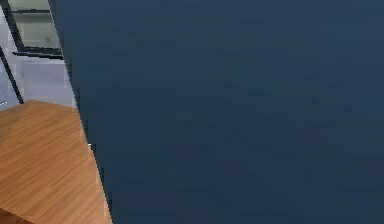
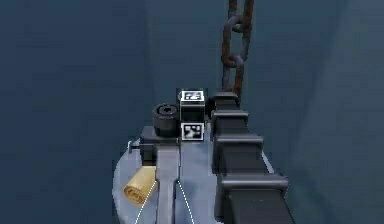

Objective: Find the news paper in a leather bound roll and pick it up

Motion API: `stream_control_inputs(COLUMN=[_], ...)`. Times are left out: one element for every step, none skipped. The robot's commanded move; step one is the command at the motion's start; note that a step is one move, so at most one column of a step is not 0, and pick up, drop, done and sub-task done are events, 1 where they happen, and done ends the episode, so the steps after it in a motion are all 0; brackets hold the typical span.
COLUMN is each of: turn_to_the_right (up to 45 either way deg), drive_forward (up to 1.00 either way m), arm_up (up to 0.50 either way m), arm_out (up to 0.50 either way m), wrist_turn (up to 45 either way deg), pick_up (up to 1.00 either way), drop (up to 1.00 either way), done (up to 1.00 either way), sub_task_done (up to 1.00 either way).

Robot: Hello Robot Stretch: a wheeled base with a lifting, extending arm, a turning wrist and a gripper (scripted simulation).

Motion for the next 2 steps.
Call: stream_control_inputs(turn_to_the_right=[0.0,0.0], drive_forward=[0.0,0.0], arm_up=[0.0,0.0], arm_out=[0.0,0.0], wrist_turn=[45.0,45.0], pick_up=[0.0,0.0], drop=[0.0,0.0], done=[0.0,0.0], sub_task_done=[0.0,0.0])
